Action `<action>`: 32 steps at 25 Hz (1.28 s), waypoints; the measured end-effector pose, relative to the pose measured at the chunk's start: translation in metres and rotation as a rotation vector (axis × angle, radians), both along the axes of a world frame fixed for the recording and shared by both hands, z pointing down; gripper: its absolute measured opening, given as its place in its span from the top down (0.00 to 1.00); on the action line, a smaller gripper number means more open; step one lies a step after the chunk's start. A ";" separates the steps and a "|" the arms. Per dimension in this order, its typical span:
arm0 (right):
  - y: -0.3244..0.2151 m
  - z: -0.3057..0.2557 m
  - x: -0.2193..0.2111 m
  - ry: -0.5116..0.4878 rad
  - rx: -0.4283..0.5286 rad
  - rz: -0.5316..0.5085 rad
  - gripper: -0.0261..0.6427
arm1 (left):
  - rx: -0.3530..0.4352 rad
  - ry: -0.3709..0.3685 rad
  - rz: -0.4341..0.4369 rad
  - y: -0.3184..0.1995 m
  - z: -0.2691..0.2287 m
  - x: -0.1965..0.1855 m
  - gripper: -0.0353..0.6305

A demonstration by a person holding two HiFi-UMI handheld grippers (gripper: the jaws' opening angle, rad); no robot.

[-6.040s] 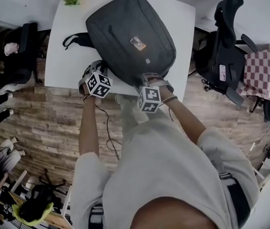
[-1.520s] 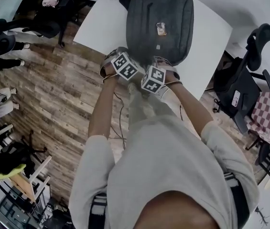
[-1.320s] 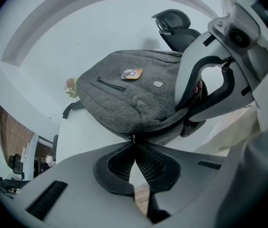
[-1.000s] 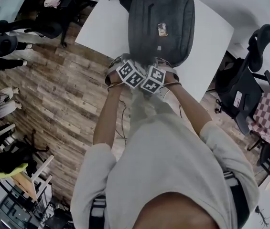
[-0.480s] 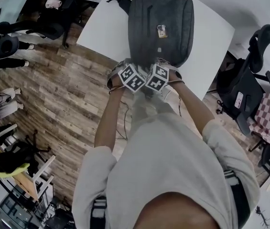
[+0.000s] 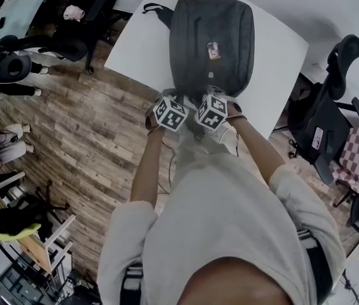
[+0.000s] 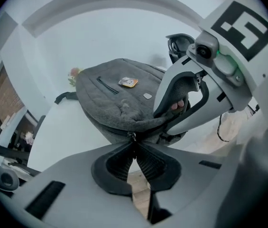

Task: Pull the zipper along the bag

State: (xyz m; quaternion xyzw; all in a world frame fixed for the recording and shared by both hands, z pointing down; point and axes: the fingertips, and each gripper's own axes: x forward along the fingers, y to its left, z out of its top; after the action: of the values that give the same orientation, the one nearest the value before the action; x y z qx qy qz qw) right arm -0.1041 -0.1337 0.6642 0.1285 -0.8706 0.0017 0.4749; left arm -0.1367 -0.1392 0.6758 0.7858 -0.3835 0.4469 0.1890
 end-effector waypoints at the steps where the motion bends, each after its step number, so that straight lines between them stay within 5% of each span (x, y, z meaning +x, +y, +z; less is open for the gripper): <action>1: 0.001 -0.004 -0.001 -0.024 -0.010 0.017 0.76 | 0.008 0.010 -0.007 0.002 -0.002 -0.001 0.89; 4: -0.003 -0.019 0.001 -0.123 -0.060 0.106 0.70 | 0.028 0.058 -0.058 0.007 -0.014 -0.011 0.74; 9: -0.021 -0.056 0.014 -0.325 -0.086 0.322 0.73 | 0.161 0.199 -0.242 0.000 -0.053 -0.032 0.78; 16: -0.052 -0.127 0.044 -0.530 0.043 0.521 0.80 | 0.406 0.342 -0.413 -0.020 -0.137 -0.055 0.88; 24: -0.066 -0.211 0.076 -0.664 0.254 0.608 0.94 | 0.606 0.424 -0.472 -0.021 -0.211 -0.079 0.91; 32: -0.070 -0.231 0.099 -0.697 0.314 0.653 0.94 | 0.669 0.434 -0.500 -0.021 -0.230 -0.094 0.91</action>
State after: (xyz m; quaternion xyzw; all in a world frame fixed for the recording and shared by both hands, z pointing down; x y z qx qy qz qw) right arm -0.0050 -0.2040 0.4332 0.4558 -0.8816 0.0621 0.1056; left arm -0.2311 -0.1600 0.4458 0.7624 -0.6355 0.0652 0.1030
